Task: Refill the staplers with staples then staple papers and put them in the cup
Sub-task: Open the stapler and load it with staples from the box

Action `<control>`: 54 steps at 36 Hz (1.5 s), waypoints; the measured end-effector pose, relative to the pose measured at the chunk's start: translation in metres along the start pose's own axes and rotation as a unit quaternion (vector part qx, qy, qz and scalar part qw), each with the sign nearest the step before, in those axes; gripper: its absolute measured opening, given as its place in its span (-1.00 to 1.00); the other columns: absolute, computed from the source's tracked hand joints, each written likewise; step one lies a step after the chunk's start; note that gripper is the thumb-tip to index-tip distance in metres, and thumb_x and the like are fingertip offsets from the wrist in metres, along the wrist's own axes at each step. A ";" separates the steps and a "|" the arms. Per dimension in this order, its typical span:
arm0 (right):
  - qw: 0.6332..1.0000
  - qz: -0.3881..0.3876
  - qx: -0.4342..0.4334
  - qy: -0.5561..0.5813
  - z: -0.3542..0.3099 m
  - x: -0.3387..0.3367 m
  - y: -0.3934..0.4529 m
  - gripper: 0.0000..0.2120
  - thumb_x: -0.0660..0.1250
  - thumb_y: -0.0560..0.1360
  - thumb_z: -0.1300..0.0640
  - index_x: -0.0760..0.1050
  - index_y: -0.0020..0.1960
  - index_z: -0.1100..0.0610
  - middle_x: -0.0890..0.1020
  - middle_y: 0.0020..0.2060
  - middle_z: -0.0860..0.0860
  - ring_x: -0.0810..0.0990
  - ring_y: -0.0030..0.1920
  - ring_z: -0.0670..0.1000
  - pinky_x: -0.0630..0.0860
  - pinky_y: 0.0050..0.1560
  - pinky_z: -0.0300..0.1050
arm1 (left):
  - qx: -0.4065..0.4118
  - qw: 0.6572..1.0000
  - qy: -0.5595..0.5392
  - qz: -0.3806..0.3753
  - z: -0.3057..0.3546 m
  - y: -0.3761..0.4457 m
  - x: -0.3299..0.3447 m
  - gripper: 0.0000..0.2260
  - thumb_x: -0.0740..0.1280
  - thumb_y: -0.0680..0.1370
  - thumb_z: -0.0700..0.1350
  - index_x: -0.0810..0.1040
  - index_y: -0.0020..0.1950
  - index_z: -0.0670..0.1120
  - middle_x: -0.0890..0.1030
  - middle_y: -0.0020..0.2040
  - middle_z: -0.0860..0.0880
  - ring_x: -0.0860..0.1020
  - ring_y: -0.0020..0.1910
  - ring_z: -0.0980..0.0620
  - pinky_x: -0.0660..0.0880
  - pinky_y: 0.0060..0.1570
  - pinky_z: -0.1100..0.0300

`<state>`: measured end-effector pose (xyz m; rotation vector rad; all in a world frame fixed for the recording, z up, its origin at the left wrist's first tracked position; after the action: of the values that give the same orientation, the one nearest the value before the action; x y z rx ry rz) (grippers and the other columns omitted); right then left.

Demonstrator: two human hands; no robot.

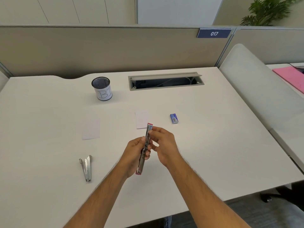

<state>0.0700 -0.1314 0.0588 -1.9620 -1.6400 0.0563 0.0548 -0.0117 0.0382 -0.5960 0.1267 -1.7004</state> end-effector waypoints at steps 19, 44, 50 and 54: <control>0.889 0.011 -0.257 -0.380 -0.026 0.005 -0.004 -0.91 0.38 0.56 0.25 0.61 -0.06 0.09 0.57 -0.03 -0.06 0.61 -0.01 -0.10 0.65 0.03 -0.02 | 0.000 1.000 -0.002 -0.003 0.007 0.000 0.001 -0.69 0.10 0.77 -0.10 0.57 0.05 -0.20 0.50 -0.26 -0.10 0.37 -0.39 0.05 0.37 -0.38 0.21; 0.829 -0.075 -0.378 -0.404 -0.026 0.011 -0.038 -0.80 0.46 0.45 0.28 0.59 0.00 0.04 0.68 -0.13 -0.09 0.66 -0.08 -0.06 0.62 0.01 -0.11 | -0.032 0.997 -0.058 0.028 0.013 0.010 -0.002 -0.73 0.16 0.74 -0.16 0.54 -0.05 -0.24 0.50 -0.33 -0.10 0.40 -0.44 0.04 0.36 -0.44 0.21; 0.845 -0.070 -0.372 -0.377 -0.028 0.008 -0.037 -0.92 0.48 0.51 0.13 0.65 0.00 0.04 0.71 -0.14 -0.14 0.67 -0.06 -0.05 0.61 0.02 -0.11 | -0.037 0.998 -0.042 0.023 0.011 0.008 -0.004 -0.73 0.15 0.75 -0.16 0.57 0.04 -0.27 0.50 -0.31 -0.13 0.42 -0.36 0.01 0.37 -0.35 0.17; 0.847 0.012 -0.367 -0.385 -0.038 0.003 -0.028 -0.88 0.38 0.58 0.16 0.67 0.07 0.03 0.69 -0.10 -0.14 0.64 -0.06 -0.06 0.59 -0.06 -0.11 | -0.029 0.999 -0.033 0.007 0.013 0.007 0.000 -0.70 0.12 0.76 -0.12 0.58 0.05 -0.25 0.52 -0.29 -0.12 0.39 -0.43 0.04 0.38 -0.40 0.20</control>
<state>0.0607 -0.1418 0.1037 -2.7672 -2.3969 0.3001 0.0664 -0.0098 0.0463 -0.6937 0.1330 -1.6665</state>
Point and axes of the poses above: each hand's wrist, its own y-axis towards the middle knuckle, its own x-axis out of the palm, z = x × y, the point moved 6 cm from there along y, towards the middle knuckle
